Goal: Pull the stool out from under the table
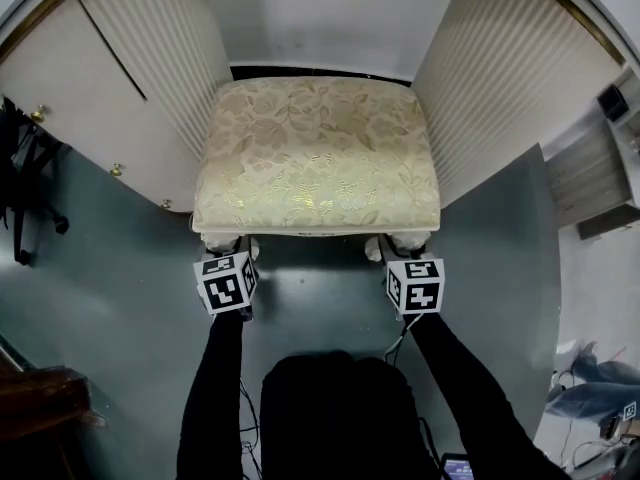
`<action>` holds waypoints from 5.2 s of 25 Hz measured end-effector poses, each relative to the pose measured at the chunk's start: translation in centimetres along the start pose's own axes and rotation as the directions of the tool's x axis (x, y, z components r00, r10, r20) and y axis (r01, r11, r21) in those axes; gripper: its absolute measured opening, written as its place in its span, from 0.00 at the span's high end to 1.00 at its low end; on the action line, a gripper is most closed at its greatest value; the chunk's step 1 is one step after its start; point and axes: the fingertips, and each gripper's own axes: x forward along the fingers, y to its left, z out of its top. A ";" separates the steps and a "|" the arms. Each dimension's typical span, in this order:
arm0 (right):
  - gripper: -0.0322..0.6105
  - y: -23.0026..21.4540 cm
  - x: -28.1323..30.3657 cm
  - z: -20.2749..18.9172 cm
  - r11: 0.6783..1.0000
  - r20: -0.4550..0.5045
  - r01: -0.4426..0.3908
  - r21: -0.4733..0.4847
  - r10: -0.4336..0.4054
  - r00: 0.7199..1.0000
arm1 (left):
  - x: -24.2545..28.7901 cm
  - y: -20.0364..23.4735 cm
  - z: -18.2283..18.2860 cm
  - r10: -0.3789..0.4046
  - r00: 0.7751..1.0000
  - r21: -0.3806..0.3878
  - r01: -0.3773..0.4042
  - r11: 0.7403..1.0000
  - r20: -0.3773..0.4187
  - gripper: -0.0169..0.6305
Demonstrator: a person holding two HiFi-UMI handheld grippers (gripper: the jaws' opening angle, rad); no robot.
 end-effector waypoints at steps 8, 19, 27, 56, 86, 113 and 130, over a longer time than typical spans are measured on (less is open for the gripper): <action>0.65 0.1 -0.3 0.0 1.000 -0.014 -0.008 0.005 0.008 1.000 | -0.1 0.0 -0.1 0.002 1.000 -0.005 -0.002 1.000 -0.020 0.67; 0.65 0.1 -0.3 0.0 1.000 -0.028 -0.021 0.012 0.021 0.999 | -0.3 0.0 -0.3 0.016 0.999 -0.012 -0.016 1.000 -0.037 0.67; 0.65 0.2 -0.2 -0.3 0.999 -0.040 -0.026 0.025 0.027 0.999 | -0.2 0.1 -0.5 0.021 0.999 -0.012 -0.021 1.000 -0.050 0.67; 0.65 0.2 -1.6 -0.2 0.999 -0.103 -0.023 0.047 0.028 0.994 | -1.7 -0.2 -0.4 0.015 0.996 -0.026 -0.017 1.000 -0.084 0.67; 0.62 -0.1 -4.1 -1.5 0.991 -0.377 0.076 0.109 -0.029 0.926 | -5.0 -1.5 -5.9 0.105 0.909 -0.077 -0.148 0.986 -0.403 0.64; 0.94 3.8 -20.6 11.7 0.973 -0.589 0.042 0.226 0.102 0.802 | -18.8 -10.5 12.0 -0.026 0.859 -0.117 -0.039 0.992 -0.511 0.96; 0.95 5.9 -27.0 20.6 0.983 -0.565 -0.046 0.180 0.141 0.813 | -27.4 -13.1 21.9 -0.075 0.869 -0.138 0.009 0.990 -0.488 0.96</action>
